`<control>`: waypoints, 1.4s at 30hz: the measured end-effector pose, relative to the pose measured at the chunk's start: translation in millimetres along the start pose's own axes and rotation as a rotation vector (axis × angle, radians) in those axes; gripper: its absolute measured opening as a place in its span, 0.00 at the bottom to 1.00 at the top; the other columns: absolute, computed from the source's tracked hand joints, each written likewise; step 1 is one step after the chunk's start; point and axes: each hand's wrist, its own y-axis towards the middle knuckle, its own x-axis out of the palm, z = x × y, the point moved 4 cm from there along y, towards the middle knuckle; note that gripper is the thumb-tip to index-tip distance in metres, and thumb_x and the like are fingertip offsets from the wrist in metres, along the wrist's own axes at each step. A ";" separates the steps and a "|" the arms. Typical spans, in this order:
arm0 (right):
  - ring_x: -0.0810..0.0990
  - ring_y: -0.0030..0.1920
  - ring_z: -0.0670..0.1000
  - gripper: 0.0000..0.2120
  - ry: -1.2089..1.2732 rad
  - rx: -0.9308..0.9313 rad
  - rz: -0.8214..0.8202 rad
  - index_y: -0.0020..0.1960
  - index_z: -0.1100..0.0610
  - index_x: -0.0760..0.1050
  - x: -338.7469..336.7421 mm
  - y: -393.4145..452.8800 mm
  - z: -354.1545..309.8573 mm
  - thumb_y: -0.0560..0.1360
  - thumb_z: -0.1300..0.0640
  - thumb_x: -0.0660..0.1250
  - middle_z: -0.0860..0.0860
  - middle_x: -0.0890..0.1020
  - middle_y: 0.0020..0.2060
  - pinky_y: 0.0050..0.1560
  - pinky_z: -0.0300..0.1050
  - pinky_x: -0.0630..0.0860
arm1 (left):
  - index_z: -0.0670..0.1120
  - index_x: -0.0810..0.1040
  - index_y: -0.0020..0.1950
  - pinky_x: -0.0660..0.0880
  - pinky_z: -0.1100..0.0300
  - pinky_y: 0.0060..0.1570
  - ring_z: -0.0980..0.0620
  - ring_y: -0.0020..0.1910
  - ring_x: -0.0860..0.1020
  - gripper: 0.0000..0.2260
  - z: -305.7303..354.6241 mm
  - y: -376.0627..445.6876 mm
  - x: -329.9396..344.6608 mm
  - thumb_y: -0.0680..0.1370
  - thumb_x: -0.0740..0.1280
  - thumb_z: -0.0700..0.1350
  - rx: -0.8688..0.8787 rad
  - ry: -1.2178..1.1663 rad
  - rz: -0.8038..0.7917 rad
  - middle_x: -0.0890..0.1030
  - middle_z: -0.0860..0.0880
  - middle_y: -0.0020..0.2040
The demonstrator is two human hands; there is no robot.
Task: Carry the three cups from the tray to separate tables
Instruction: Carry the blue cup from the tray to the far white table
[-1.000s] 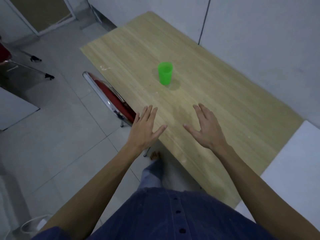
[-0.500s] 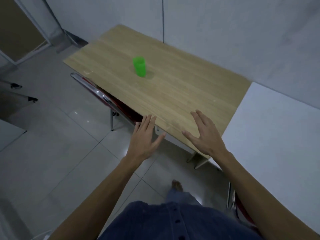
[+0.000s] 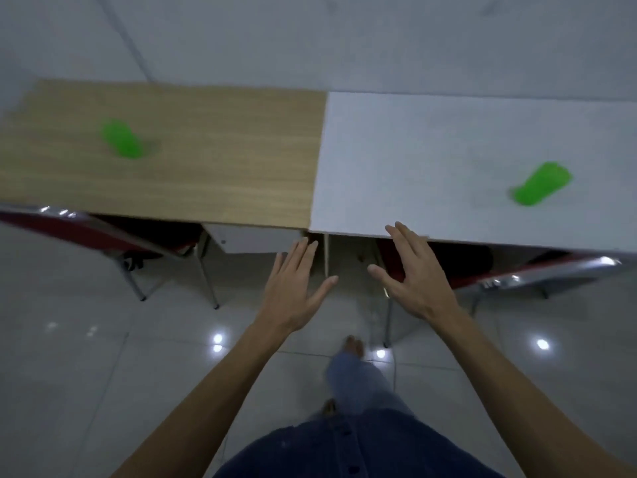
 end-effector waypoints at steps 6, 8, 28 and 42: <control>0.62 0.82 0.55 0.41 -0.015 0.222 0.221 0.83 0.54 0.62 -68.2 -104.9 88.4 0.78 0.31 0.60 0.53 0.65 0.82 0.81 0.58 0.62 | 0.47 0.54 0.85 0.49 0.46 0.82 0.53 0.84 0.46 0.37 122.9 11.6 62.0 0.82 0.54 0.68 0.309 0.021 -0.144 0.53 0.50 0.85; 0.63 0.81 0.55 0.41 -0.044 0.302 0.281 0.82 0.56 0.62 -88.3 -139.6 121.4 0.78 0.31 0.59 0.54 0.66 0.81 0.81 0.58 0.62 | 0.47 0.54 0.85 0.49 0.46 0.82 0.53 0.84 0.47 0.37 170.2 15.2 82.2 0.82 0.53 0.68 0.421 0.038 -0.178 0.54 0.49 0.85; 0.62 0.81 0.59 0.43 -0.100 1.056 0.566 0.83 0.54 0.59 -292.1 -503.5 463.3 0.77 0.28 0.56 0.57 0.63 0.82 0.80 0.60 0.61 | 0.45 0.55 0.84 0.46 0.50 0.81 0.49 0.84 0.52 0.38 683.3 4.1 379.0 0.82 0.55 0.68 1.056 0.040 -0.562 0.57 0.45 0.84; 0.68 0.77 0.62 0.43 -0.072 1.510 0.777 0.80 0.59 0.64 -372.1 -638.8 654.1 0.77 0.30 0.58 0.61 0.68 0.79 0.76 0.65 0.66 | 0.46 0.57 0.84 0.52 0.43 0.81 0.49 0.84 0.52 0.39 972.0 13.1 583.4 0.80 0.51 0.70 1.434 0.046 -0.834 0.58 0.46 0.84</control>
